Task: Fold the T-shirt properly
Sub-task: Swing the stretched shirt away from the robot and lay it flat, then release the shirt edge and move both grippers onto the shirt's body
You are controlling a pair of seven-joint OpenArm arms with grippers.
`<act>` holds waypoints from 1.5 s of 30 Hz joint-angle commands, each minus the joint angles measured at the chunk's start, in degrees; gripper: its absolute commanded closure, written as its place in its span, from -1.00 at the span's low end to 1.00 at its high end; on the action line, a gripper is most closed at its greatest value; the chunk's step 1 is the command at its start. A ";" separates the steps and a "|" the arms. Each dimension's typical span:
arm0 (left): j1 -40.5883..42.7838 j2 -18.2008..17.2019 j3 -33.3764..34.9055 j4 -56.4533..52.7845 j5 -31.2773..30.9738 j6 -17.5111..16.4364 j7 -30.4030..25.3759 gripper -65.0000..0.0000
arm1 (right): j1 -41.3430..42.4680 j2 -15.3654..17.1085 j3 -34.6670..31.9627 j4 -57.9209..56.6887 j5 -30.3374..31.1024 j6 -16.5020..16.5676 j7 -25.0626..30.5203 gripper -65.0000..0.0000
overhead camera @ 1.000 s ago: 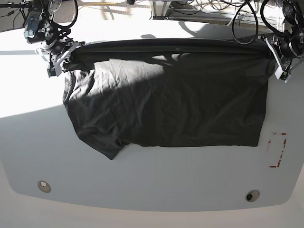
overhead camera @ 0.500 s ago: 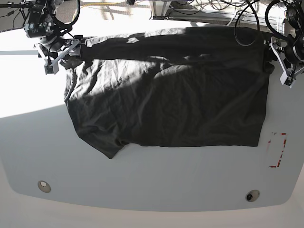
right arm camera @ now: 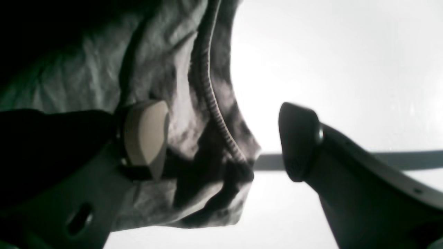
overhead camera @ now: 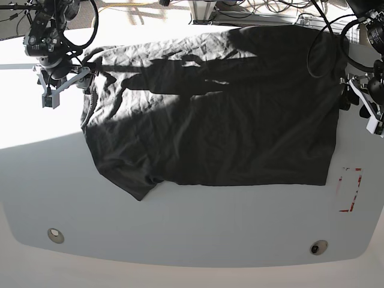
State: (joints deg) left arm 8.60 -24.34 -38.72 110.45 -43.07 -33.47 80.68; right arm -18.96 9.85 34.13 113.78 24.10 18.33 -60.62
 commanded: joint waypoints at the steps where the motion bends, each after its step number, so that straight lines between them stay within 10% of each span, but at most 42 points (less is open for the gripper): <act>1: -4.51 -0.15 -0.01 0.45 1.09 0.02 -0.68 -0.12 | 4.32 3.21 0.11 -1.20 0.47 0.35 1.32 -0.47; 16: -24.12 6.89 5.09 -14.59 20.87 0.02 -2.40 -0.12 | 24.54 8.22 -0.06 -25.56 0.56 0.44 1.32 -0.47; 45: -16.56 11.46 15.73 -15.73 22.19 -0.06 -11.63 -0.12 | 19.71 7.16 -15.18 -16.24 0.47 3.78 0.97 -0.46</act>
State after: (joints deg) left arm -7.73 -12.40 -24.12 91.57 -19.99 -33.50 71.99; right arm 0.75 15.97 18.31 95.92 24.91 22.44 -60.64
